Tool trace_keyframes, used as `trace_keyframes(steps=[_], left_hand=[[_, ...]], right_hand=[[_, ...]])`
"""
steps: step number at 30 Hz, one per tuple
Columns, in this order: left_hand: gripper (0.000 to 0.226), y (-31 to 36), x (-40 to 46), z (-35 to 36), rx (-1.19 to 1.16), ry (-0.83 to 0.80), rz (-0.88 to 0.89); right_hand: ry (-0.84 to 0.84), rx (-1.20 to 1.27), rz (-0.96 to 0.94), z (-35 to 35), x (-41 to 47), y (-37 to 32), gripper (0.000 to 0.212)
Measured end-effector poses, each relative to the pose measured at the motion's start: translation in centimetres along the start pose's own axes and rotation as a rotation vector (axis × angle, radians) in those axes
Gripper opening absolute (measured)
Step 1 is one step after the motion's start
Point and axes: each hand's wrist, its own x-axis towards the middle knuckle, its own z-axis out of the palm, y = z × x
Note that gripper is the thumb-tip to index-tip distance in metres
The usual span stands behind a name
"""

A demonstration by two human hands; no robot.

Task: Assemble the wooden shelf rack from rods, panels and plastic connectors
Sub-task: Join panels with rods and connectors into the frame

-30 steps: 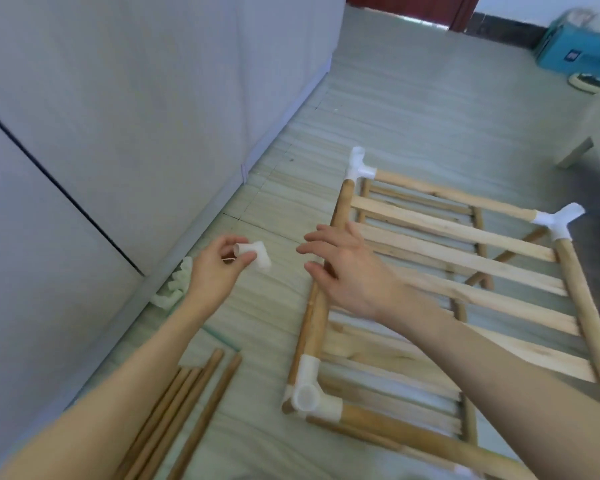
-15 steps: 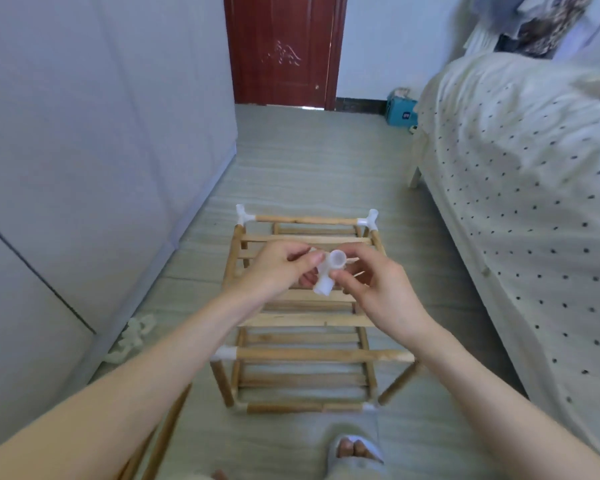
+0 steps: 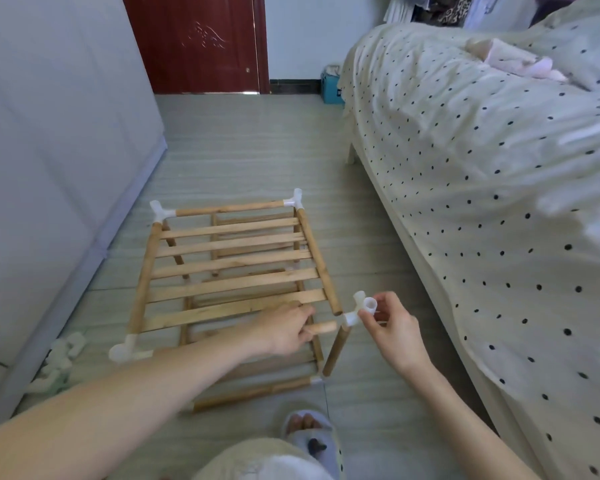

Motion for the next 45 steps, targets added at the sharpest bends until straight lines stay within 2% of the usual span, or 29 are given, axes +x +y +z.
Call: trace_keyframes(steps=[4, 8, 18, 21, 26, 33, 38, 40, 45], left_hand=[[0.053, 0.1, 1.3, 1.5, -0.097, -0.071, -0.038], [0.027, -0.4, 2.0, 1.8, -0.172, -0.051, -0.012], [0.002, -1.0, 1.5, 2.0, -0.243, 0.039, 0.026], [0.01, -1.2, 1.4, 2.1, -0.254, 0.081, 0.032], [0.041, -1.2, 1.3, 2.6, -0.31, 0.081, 0.074], [0.027, -0.9, 1.9, 2.9, -0.281, 0.107, 0.005], [0.022, -1.0, 1.7, 2.8, -0.263, 0.071, 0.014], [0.025, -1.1, 1.6, 2.6, -0.268, 0.047, 0.017], [0.028, -1.0, 1.1, 1.9, -0.259, -0.014, 0.035]], right_hand=[[-0.017, 0.004, 0.017, 0.5, 0.0, 0.6, 0.016], [-0.035, 0.03, 0.019, 0.9, 0.0, 0.8, 0.017], [-0.034, 0.108, 0.025, 1.6, -0.3, -0.3, 0.018], [-0.031, 0.181, 0.036, 1.8, -0.6, -0.9, 0.016], [-0.095, 0.279, 0.083, 1.7, -1.6, -0.7, 0.013], [-0.117, 0.438, 0.1, 2.3, -2.7, -0.3, 0.026], [-0.113, 0.51, 0.134, 2.4, -2.5, -0.1, 0.02], [-0.112, 0.481, 0.154, 2.7, -2.5, 0.1, 0.019], [-0.147, 0.225, 0.129, 4.0, -3.1, 1.0, 0.02]])
